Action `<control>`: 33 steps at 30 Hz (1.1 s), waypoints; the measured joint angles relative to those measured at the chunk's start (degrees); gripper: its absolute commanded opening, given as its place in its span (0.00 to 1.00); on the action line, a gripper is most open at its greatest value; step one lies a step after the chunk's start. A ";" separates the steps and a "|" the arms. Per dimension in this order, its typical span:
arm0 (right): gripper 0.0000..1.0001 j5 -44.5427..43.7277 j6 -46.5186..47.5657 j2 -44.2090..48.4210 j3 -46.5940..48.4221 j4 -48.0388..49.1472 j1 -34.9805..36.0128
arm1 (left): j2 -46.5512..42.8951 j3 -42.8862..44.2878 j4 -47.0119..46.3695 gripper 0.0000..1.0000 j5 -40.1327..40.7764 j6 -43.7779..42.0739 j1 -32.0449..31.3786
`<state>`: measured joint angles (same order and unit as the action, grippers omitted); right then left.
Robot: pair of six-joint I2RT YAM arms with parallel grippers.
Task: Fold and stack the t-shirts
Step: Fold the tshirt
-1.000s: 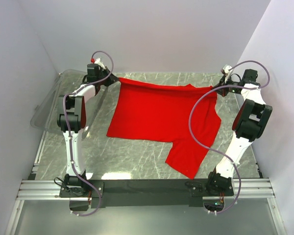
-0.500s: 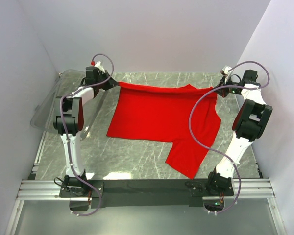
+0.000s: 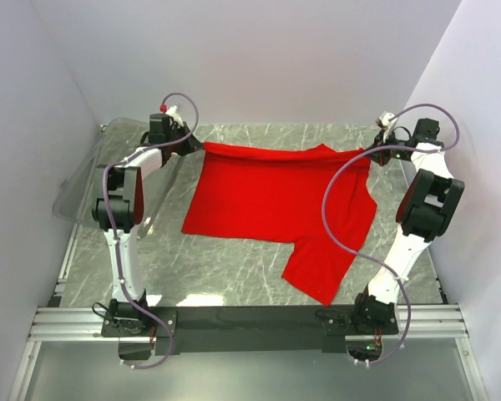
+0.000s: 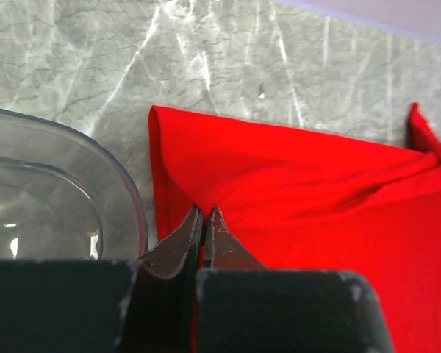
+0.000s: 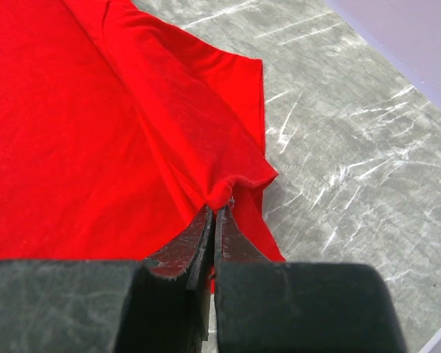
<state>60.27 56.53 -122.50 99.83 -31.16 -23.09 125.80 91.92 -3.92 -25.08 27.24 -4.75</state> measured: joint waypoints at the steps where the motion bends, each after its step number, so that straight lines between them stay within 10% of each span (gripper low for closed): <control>1: 0.00 -0.09 0.17 0.00 0.00 -0.09 0.00 | 0.00 0.17 0.48 0.01 0.61 -0.50 -0.20; 33: 0.00 -4.92 9.09 0.11 -1.29 -3.91 1.60 | 0.59 5.81 12.39 0.01 15.96 -8.66 -5.20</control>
<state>55.35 65.63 -122.39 98.54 -35.07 -21.50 126.39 97.73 8.47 -9.13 18.59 -9.96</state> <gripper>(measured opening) 0.020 0.023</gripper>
